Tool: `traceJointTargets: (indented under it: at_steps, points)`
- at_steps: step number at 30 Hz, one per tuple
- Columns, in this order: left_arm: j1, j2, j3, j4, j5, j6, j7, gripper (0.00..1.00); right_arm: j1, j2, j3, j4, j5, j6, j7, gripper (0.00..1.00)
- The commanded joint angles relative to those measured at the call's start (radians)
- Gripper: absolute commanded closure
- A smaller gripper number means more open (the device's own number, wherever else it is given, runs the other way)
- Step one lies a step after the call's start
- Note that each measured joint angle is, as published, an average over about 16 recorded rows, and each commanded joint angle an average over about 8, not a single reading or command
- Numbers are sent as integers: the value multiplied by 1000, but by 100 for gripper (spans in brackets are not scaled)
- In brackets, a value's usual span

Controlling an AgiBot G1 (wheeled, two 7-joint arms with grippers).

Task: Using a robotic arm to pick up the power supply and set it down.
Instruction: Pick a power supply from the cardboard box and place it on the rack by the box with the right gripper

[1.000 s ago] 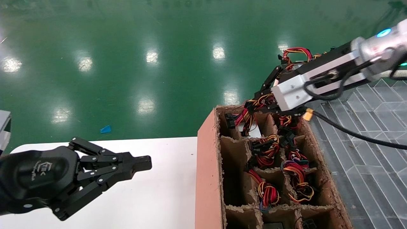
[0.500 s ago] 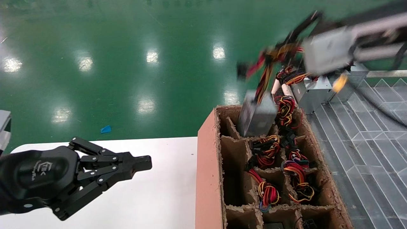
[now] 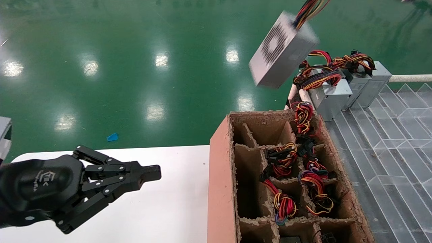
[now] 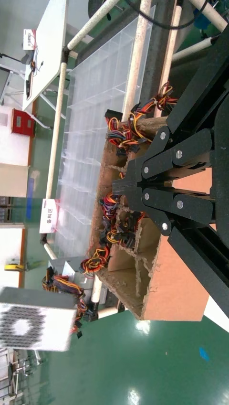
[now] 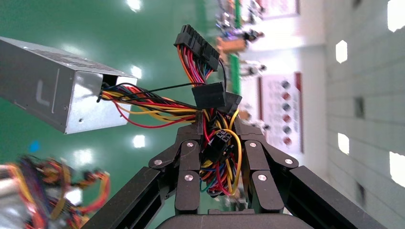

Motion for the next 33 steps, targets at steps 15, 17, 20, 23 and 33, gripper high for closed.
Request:
traceJointTargets:
  at_steps: [15,17,20,23,33]
  points:
    - [0,0,0,0,0,0,0,100,-84,233,75,-7,-57,80,118,100]
    - [0,0,0,0,0,0,0,100,-111,267,78,-10,-66,89,152,100]
    - [0,0,0,0,0,0,0,100,-158,310,79,-14,-78,107,192,100]
    - [0,0,0,0,0,0,0,100,-207,339,75,-22,-86,130,220,100]
    - [0,0,0,0,0,0,0,100,-328,327,46,-105,-89,212,230,100]
